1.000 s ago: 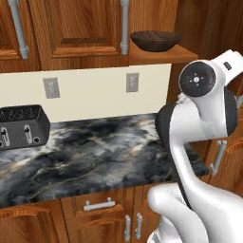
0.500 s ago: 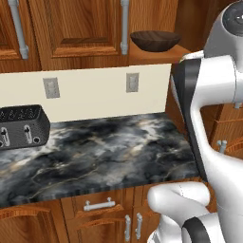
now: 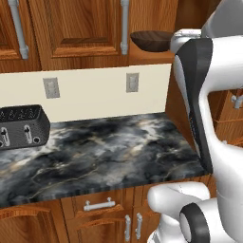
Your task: Move the bowls from the cabinet to the plates on the dining table.
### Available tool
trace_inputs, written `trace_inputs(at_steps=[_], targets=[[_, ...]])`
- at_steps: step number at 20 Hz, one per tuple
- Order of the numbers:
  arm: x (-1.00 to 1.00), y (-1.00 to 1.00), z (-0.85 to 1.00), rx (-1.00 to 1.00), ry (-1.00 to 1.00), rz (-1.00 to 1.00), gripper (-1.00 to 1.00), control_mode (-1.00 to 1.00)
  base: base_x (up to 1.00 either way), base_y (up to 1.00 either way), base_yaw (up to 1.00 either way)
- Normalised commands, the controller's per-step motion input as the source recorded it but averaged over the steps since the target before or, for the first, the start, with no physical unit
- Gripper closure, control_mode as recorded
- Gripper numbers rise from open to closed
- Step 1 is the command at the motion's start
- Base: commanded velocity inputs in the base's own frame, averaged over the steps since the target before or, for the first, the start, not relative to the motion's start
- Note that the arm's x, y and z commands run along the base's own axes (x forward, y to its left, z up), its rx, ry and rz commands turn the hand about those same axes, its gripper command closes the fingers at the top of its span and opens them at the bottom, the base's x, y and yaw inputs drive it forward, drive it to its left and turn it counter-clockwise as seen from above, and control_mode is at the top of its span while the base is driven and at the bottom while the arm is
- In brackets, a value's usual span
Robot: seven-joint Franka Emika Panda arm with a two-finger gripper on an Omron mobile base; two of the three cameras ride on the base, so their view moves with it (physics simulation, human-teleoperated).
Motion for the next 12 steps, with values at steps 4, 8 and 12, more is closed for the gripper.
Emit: trace_inputs(at_steps=[4, 8, 12], targets=[[0.0, 0.44, 0.0, 0.1, -0.14, 0.01, -1.0, -1.0, 0.0, 0.0, 0.0], [0.02, 0.4, 0.0, 0.09, -0.1, 0.05, -1.0, -1.0, 0.0, 0.0, 0.0], [0.15, 0.37, 0.0, 0.02, -0.06, 0.09, -1.0, -1.0, 0.0, 0.0, 0.0]])
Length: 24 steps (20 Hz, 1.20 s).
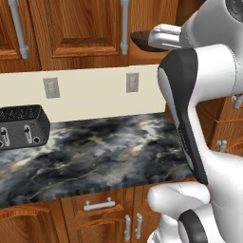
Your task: Move the bowls from the cabinet to the plates on the dining table.
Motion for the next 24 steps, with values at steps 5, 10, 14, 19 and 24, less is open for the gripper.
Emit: trace_inputs(at_steps=[5, 10, 14, 19, 24], targets=[[0.34, 0.17, -0.08, 0.0, 0.0, 0.16, -1.0, -1.0, 0.0, 0.0, 0.0], [0.48, 0.01, -0.04, 0.0, 0.0, 0.15, -1.0, -1.0, 0.0, 0.0, 0.0], [0.48, 0.01, 0.0, 0.0, 0.0, 0.11, -1.0, -1.0, 0.0, 0.0, 0.0], [0.37, 0.2, 0.0, 0.0, 0.0, 0.05, -1.0, -1.0, 0.0, 0.0, 0.0], [0.31, 0.27, 0.0, -0.02, -0.03, 0.0, -1.0, -1.0, 0.0, 0.0, 0.0]])
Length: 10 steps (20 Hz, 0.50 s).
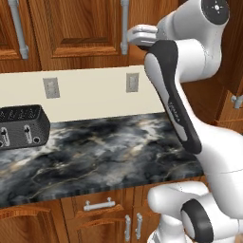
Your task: Move the bowls from the cabinet to the plates on the dining table.
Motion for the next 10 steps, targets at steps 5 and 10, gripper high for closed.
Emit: trace_inputs(at_steps=[5, 10], targets=[[0.31, 0.05, 0.0, -0.03, -0.05, 0.0, -1.0, -1.0, 0.0, 0.0, 0.0], [0.35, 0.0, 0.0, -0.02, -0.05, 0.0, -1.0, -1.0, 0.0, 0.0, 0.0]])
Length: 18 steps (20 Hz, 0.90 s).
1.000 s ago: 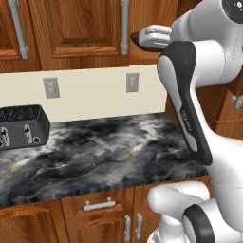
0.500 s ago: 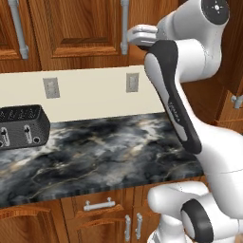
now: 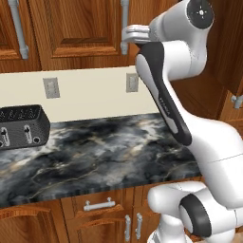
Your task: Move the bowls from the cabinet to the plates on the dining table.
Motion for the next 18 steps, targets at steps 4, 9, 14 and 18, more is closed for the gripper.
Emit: trace_inputs(at_steps=[4, 9, 14, 18], targets=[[0.38, 0.0, 0.0, -0.01, -0.03, 0.0, -1.0, -1.0, 0.0, 0.0, 0.0], [0.38, 0.0, 0.0, 0.0, -0.01, 0.0, -1.0, -1.0, 0.0, 0.0, 0.0], [0.43, 0.0, 0.0, 0.0, 0.0, 0.0, -1.0, -1.0, 0.0, 0.0, 0.0], [0.44, 0.07, -0.03, 0.0, 0.0, 0.0, -1.0, -1.0, 0.0, 0.0, 0.0]])
